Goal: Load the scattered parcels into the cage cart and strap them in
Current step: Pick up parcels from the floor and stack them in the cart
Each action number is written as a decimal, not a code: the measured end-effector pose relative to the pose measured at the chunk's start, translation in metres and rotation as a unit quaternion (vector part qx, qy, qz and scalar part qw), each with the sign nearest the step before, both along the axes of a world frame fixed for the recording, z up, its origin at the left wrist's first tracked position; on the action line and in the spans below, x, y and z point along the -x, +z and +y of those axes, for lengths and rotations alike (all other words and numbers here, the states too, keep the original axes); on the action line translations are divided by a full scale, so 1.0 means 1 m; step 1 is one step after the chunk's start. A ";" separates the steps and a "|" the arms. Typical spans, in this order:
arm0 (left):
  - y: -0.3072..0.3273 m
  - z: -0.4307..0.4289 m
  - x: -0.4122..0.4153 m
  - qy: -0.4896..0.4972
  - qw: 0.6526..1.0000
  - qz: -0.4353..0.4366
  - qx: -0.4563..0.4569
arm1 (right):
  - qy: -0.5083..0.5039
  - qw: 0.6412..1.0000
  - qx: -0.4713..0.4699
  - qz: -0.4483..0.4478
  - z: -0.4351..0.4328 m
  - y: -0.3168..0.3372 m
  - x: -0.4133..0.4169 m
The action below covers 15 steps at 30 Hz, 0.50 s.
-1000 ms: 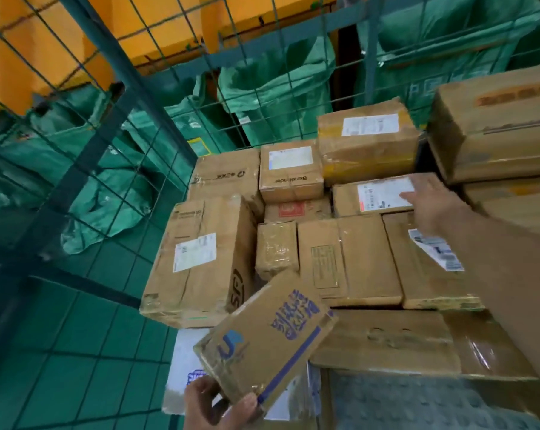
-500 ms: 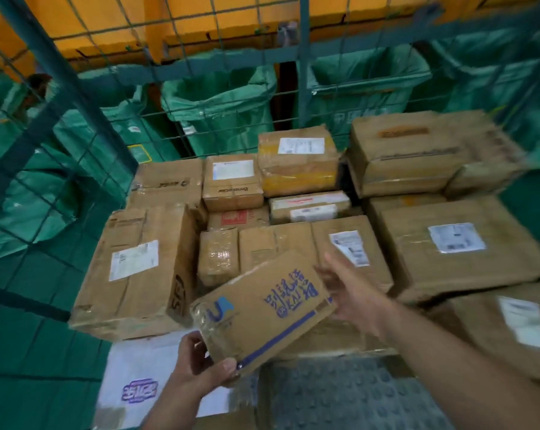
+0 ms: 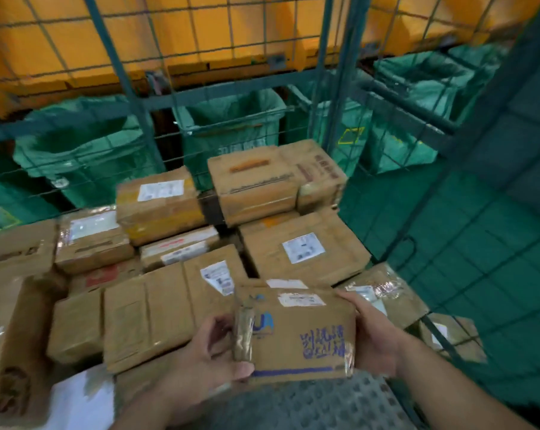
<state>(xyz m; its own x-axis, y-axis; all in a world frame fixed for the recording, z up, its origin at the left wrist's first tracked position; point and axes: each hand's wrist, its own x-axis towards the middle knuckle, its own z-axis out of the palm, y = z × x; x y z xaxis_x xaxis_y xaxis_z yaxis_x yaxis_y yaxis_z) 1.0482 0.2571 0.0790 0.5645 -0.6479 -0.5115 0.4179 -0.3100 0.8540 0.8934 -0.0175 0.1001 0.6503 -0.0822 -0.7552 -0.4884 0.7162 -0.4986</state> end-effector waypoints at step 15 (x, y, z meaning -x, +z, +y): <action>-0.052 -0.187 0.058 -0.146 0.899 -0.306 -0.279 | -0.302 0.873 0.384 -0.010 -0.151 -0.048 0.005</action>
